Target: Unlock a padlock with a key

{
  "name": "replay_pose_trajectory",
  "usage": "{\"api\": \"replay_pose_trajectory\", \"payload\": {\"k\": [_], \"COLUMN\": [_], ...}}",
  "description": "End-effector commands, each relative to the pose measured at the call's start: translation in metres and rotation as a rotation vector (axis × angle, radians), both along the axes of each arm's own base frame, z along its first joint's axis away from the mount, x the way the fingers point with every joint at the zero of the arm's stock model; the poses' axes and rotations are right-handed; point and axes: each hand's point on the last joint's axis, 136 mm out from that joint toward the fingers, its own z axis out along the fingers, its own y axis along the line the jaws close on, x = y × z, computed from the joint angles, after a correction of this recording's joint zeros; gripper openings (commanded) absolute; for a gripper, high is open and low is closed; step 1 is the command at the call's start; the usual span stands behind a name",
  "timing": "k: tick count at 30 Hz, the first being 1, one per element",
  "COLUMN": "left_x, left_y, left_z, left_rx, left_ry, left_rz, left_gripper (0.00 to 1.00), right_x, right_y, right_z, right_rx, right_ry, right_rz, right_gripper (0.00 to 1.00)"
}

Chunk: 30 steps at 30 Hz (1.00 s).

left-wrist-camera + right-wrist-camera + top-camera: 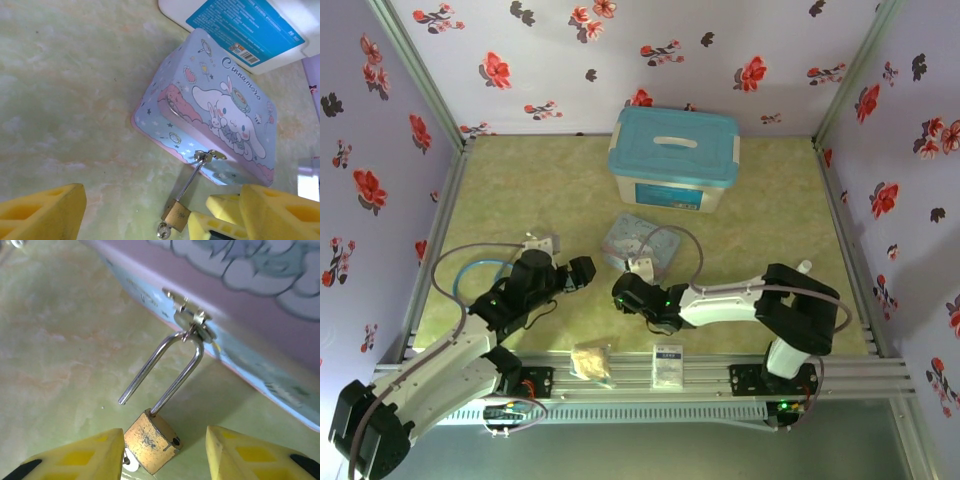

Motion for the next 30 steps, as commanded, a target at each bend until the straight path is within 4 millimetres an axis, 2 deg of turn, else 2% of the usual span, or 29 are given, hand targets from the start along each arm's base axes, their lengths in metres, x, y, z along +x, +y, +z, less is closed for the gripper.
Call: {"api": "replay_pose_trajectory", "payload": {"k": [1, 7, 14, 19, 21, 28, 30], "left_x": [-0.002, -0.003, -0.006, -0.006, -0.005, -0.003, -0.002], "left_y": [0.002, 0.002, 0.002, 0.002, 0.002, -0.002, -0.003], "left_z": [-0.006, -0.012, -0.012, -0.013, -0.013, -0.013, -0.013], "left_rx": [-0.008, -0.023, -0.034, -0.039, -0.036, -0.037, -0.036], "left_ry": [0.012, 0.021, 0.024, 0.026, 0.025, 0.028, 0.03], "left_rz": [0.0, 0.01, 0.009, 0.013, 0.011, 0.002, 0.003], "left_gripper": [0.8, 0.82, 0.82, 0.83, 0.86, 0.85, 0.84], "right_x": [-0.002, 0.001, -0.002, -0.009, -0.011, -0.011, -0.011], "right_y": [0.007, 0.013, 0.007, -0.005, -0.011, -0.019, -0.027], "right_z": [-0.01, -0.027, -0.039, -0.044, -0.045, -0.048, -0.048], "right_rx": [-0.017, -0.03, -0.052, -0.021, 0.005, 0.104, 0.127], "right_ry": [0.064, 0.097, 0.131, 0.164, 0.177, 0.21, 0.206], "right_rz": [0.024, 0.037, 0.016, -0.029, -0.055, -0.099, -0.135], "right_gripper": [0.45, 0.44, 0.34, 0.32, 0.32, 0.19, 0.17]}}
